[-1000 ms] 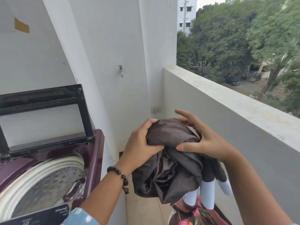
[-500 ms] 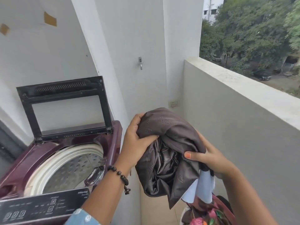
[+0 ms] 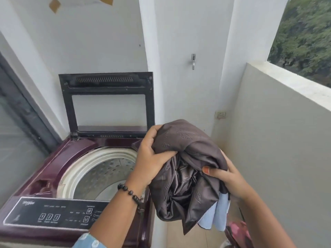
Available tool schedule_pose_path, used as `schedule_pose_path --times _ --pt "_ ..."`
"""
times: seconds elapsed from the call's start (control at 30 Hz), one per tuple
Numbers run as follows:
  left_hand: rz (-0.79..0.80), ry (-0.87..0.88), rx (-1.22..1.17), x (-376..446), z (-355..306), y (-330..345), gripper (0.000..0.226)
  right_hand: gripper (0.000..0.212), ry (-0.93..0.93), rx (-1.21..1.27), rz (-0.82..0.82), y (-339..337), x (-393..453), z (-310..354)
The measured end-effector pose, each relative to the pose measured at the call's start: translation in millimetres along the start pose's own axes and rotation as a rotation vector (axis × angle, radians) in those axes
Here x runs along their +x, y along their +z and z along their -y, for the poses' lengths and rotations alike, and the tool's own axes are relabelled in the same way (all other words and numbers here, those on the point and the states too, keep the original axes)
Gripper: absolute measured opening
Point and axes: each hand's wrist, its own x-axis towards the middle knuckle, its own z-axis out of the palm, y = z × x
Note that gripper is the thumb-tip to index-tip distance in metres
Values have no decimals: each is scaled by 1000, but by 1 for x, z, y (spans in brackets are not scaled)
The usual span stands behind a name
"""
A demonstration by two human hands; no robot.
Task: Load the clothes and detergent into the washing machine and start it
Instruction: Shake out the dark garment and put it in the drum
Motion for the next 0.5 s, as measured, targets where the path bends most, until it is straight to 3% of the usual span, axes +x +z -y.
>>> schedule_pose_path --times 0.33,0.5 --pt "-104 -19 87 59 30 -161 59 67 56 38 98 125 125 -48" --pt "-148 -35 160 84 53 -234 62 59 61 27 108 182 182 -84"
